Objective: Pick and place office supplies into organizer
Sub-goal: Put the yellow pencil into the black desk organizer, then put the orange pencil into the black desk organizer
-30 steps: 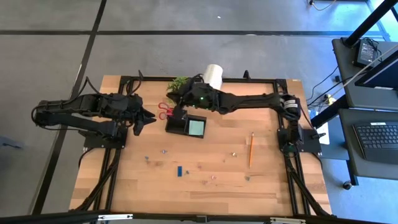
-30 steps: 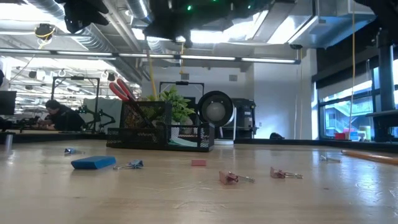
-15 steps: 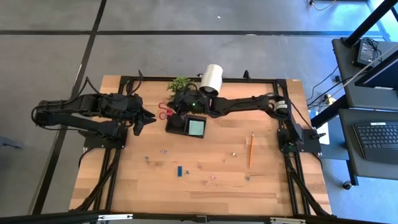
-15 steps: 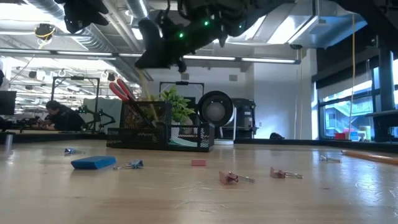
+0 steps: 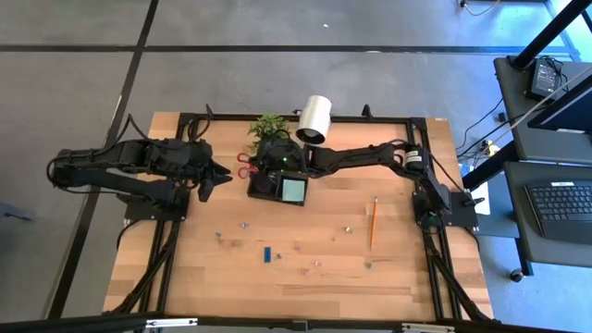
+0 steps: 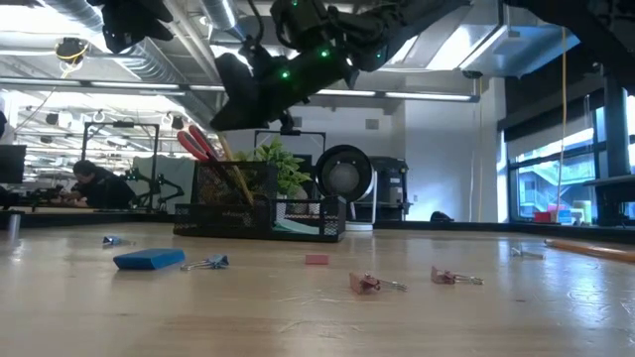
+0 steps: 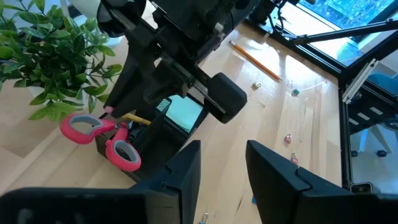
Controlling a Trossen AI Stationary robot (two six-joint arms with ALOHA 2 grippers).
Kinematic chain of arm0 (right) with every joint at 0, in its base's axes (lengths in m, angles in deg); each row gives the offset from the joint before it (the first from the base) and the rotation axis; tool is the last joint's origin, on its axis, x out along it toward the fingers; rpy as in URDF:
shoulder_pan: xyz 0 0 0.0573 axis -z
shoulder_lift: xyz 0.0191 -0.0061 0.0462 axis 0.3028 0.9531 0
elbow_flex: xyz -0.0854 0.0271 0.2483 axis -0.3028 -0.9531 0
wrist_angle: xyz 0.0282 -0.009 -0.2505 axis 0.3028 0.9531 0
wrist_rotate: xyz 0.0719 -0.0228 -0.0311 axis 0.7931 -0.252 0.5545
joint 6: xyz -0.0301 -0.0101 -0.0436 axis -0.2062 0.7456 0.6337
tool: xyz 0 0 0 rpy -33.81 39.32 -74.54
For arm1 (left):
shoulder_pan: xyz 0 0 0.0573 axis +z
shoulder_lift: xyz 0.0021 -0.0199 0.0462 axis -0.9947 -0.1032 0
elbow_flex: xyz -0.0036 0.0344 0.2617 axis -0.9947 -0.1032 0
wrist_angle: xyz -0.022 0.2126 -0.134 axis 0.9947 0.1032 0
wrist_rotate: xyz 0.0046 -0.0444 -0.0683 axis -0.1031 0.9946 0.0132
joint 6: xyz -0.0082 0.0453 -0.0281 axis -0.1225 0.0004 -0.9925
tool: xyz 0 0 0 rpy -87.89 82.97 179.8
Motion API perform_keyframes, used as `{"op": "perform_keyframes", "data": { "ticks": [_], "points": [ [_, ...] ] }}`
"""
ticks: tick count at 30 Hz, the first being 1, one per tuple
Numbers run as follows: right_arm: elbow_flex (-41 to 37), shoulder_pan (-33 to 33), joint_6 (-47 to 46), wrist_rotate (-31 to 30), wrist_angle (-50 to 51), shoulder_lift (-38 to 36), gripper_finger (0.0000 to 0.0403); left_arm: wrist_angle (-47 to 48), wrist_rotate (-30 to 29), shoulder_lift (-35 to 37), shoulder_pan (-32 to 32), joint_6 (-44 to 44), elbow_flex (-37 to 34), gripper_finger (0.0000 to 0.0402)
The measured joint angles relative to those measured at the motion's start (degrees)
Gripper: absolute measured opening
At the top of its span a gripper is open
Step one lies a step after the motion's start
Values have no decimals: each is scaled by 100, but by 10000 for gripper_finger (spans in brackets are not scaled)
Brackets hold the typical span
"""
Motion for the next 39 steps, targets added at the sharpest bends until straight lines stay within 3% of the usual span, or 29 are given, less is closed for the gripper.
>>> {"op": "perform_keyframes", "data": {
  "ticks": [12, 19, 23, 31, 34, 39],
  "points": [
    [-4, 1, -16, -1, 205, 1, 125, 0, 0, -1, -1, 0, 0, 123],
    [236, 1, -378, -9, 1142, -378, 142, 0, 0, 0, -2, 0, 0, 123],
    [694, 1, -837, -4, 2493, -563, 142, 2, 0, -1, -1, 0, 0, 123],
    [2036, -111, -2163, -110, 6707, -763, 142, 2, 0, 0, -2, 0, 0, 123],
    [2096, -306, -2444, -536, 7479, -982, 142, 2, 0, -1, 0, 0, 0, 123],
    [1596, -589, -2931, -1228, 7850, -1594, 142, 22, 15, -2, 0, 0, 0, 123]
  ]
}}
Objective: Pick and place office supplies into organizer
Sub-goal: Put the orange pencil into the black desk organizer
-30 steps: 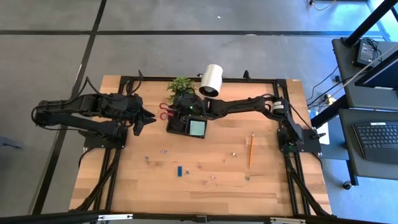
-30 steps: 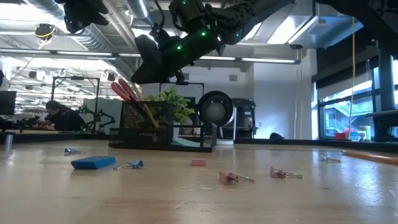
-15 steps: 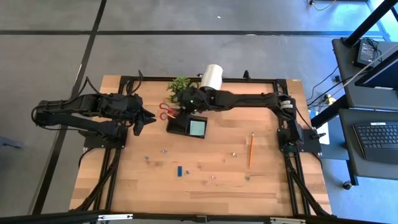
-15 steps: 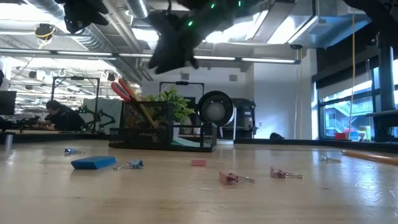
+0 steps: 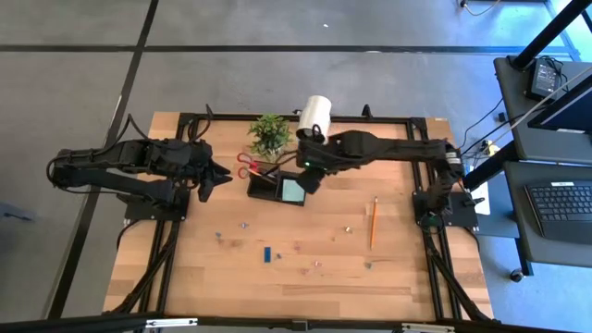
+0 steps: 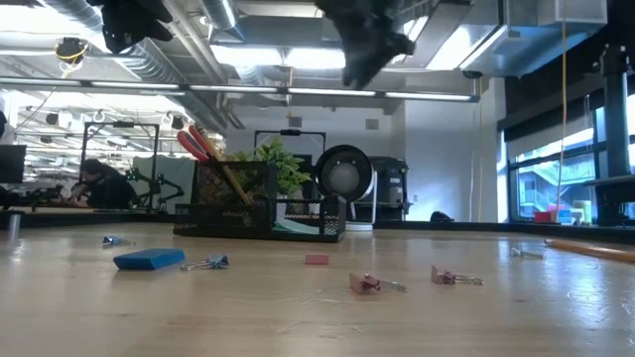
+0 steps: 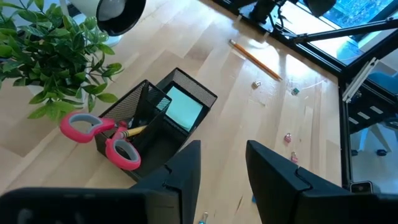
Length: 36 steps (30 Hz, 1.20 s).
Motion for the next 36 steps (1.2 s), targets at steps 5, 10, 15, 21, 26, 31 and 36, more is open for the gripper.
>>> {"op": "perform_keyframes", "data": {
  "ticks": [5, 10, 15, 21, 26, 31, 36],
  "points": [
    [-1125, -184, -852, -22, -38, -802, 142, 0, 7, 1, -2, 0, 0, 123],
    [-2584, -300, -2485, -13, 7, -1623, 142, 0, 7, 1, -1, 0, 0, 123],
    [-4016, -360, -4164, 13, -112, -2336, 142, -2, 7, 0, 0, 0, 0, 123],
    [-5156, -363, -5156, 338, -404, -2596, 142, -3, 7, 2, -1, -2, 0, 123],
    [-5859, -345, -5206, 673, -919, -2601, 142, -4, 7, 0, 0, -50, 0, 123],
    [-6474, -224, -5207, 992, -1822, -2601, 142, -4, 7, 2, 0, -68, 0, 123],
    [-6819, -144, -5409, 1028, -2109, -2601, 142, -4, 7, 2, 0, -163, 0, 123]
  ]
}}
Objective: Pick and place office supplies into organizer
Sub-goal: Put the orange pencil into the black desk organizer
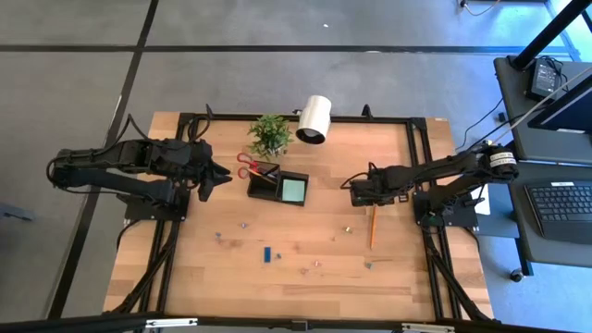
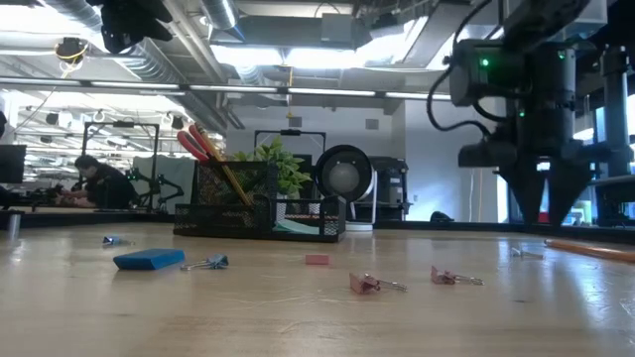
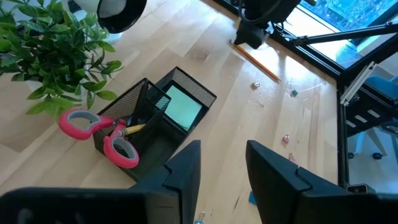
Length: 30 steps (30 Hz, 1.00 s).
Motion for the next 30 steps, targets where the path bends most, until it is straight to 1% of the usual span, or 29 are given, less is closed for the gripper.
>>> {"op": "perform_keyframes", "data": {
  "ticks": [6, 13, 17, 22, 26, 30],
  "points": [
    [-253, 4, -228, -11, -218, 0, 142, 0, 0, 0, 0, -12, 0, 123],
    [-535, 13, -512, -360, -534, 0, 142, 0, 0, -1, 0, 5, 0, 123],
    [-759, 104, -512, -373, -862, -31, 142, 0, 0, 0, 0, 6, 0, 123],
    [-751, 144, -500, -351, -867, -22, 141, 2, 0, -2, -2, 6, 0, 123],
    [-707, 149, -488, -340, -810, -7, 128, 1, 0, 0, -1, 6, 0, 123],
    [-707, 151, -484, -347, -820, -7, 103, 0, 0, 0, 0, 6, 0, 123]
  ]
}}
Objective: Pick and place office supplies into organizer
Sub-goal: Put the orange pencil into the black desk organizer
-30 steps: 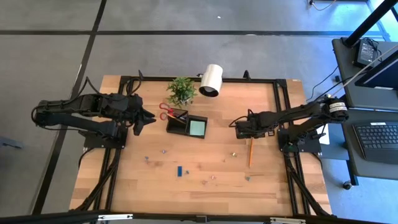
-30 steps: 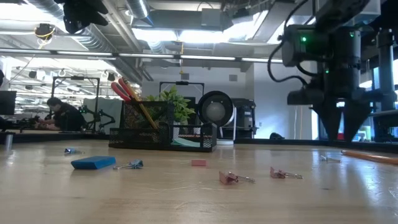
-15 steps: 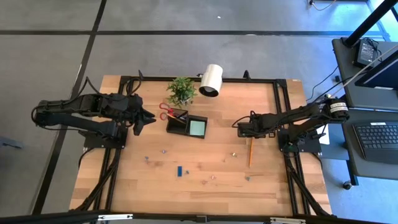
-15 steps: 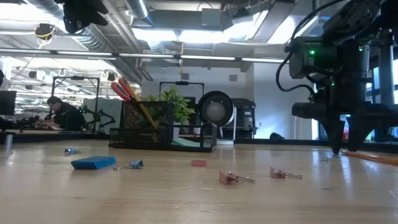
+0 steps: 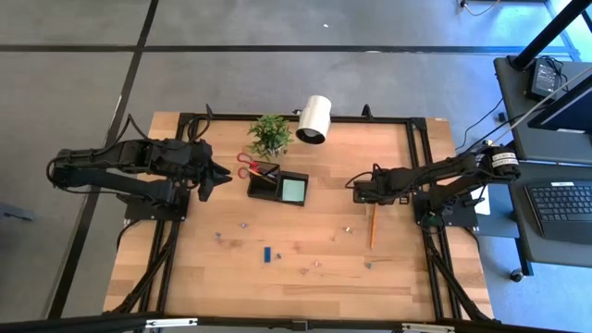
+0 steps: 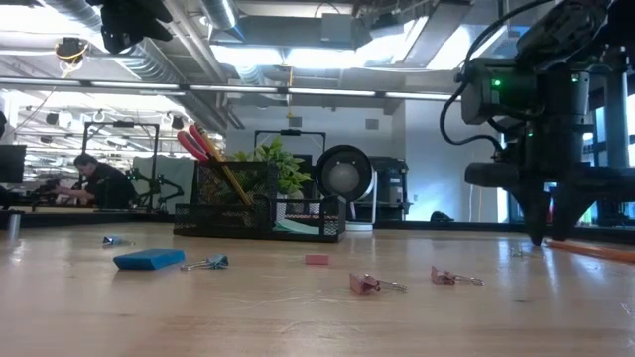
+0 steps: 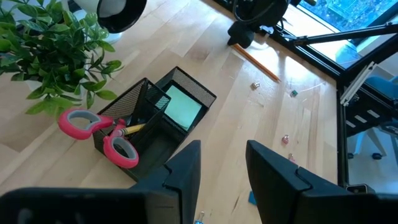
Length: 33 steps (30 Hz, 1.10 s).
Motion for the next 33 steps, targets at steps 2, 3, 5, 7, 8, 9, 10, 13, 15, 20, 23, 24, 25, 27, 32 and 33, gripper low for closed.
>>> {"op": "perform_keyframes", "data": {
  "ticks": [2, 3, 5, 7, 8, 9, 10, 13, 15, 20, 23, 24, 25, 27, 32, 33],
  "points": [
    [0, 0, 0, -3, 2, 2, 89, 2, 0, 0, -2, 0, 0, 123],
    [0, 1, 0, 2, 2, 2, 82, 0, 0, 0, -2, 0, 0, 123],
    [0, 3, 0, 20, 5, 2, 69, 0, 2, -2, 0, 0, 0, 123],
    [0, 5, 2, 24, 16, 2, 57, 1, 2, -2, -2, 2, 0, 123],
    [0, 3, 0, 24, 20, 2, 51, 1, 0, -1, -2, 2, 0, 123],
    [0, 5, 1, 26, 22, 3, 46, 2, 0, -2, -1, 2, 0, 123],
    [0, 5, 2, 26, 24, 4, 41, 2, 0, -2, 0, 2, 0, 123],
    [0, 5, 9, 37, 31, 4, 30, 2, 0, -2, 0, 2, 0, 123],
    [0, 5, 32, 44, 37, 4, 26, 0, 0, -2, 0, 2, 0, 123],
    [0, 5, 62, 49, 31, 6, 25, 0, 0, -2, 0, 2, 0, 123],
    [51, 5, 151, 47, 48, -12, 25, 0, 0, 0, -2, 2, -2, 123],
    [100, 5, 228, 39, 73, -2, 24, 0, 0, 0, 0, 3, 0, 123],
    [152, 5, 340, 21, 87, -7, 24, 1, 0, -2, -1, 3, 0, 123],
    [384, 20, 603, -39, 42, -27, 24, 1, 0, 0, -1, 3, -1, 123],
    [1010, 146, 1277, -75, 121, -37, 24, 0, 0, -2, 0, 2, 0, 123],
    [1168, 173, 1418, -88, 95, -42, 24, 2, 0, -2, -2, 4, 0, 123]
  ]
}}
